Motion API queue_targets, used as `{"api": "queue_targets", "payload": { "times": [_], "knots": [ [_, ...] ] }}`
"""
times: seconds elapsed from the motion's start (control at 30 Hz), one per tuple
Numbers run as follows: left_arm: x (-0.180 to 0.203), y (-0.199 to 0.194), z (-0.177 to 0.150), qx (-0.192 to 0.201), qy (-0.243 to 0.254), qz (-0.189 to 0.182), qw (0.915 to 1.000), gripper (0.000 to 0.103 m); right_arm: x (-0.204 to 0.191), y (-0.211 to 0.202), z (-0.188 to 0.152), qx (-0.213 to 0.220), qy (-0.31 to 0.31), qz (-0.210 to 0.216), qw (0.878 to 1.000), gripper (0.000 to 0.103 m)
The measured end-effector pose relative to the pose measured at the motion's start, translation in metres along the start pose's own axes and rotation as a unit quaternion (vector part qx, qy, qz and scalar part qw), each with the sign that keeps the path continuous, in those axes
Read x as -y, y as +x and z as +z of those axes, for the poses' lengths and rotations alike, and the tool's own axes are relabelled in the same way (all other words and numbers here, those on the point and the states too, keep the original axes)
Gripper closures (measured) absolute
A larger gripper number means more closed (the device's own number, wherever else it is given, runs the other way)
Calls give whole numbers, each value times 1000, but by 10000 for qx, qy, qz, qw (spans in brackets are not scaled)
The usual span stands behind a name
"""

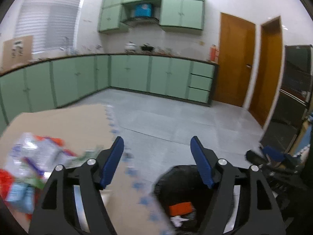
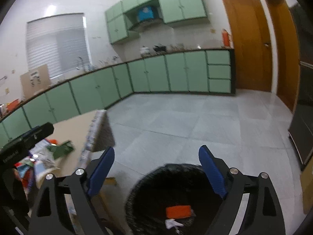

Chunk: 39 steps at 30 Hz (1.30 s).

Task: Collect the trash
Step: 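Grasp the white-green milk carton with the right gripper while the left gripper approaches the snack bag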

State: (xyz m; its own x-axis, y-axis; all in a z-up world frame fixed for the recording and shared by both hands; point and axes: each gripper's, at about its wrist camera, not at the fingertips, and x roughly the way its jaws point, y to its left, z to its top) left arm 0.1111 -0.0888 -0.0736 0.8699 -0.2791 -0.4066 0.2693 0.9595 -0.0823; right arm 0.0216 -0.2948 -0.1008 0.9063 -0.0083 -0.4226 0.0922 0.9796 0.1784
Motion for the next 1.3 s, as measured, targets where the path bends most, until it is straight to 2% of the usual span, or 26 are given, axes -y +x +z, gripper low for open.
{"api": "queue_targets", "payload": {
  "times": [0.23,0.43,0.57,0.77,1.1,1.3],
  "knots": [
    [-78,-54,-3,144,-113,1144,9933,33,-91,2,4,213,-418,836,9954,15],
    [-132,-81,-5,133,-312,1802,9830,33,-168,20,-5,117,-847,1450,9857,15],
    [-153,-90,-8,130,-428,1972,9793,33,-205,35,-13,-38,-1101,1614,9807,15],
    [-173,-97,-13,73,-566,1978,9786,33,-240,64,-23,-350,-1391,1480,9785,15],
    [-186,-88,-19,37,-650,1898,9797,33,-254,99,-28,-760,-1645,1189,9762,16],
    [-188,-83,-22,12,-675,1833,9807,33,-252,113,-33,-992,-1658,1090,9751,21]
  ]
}}
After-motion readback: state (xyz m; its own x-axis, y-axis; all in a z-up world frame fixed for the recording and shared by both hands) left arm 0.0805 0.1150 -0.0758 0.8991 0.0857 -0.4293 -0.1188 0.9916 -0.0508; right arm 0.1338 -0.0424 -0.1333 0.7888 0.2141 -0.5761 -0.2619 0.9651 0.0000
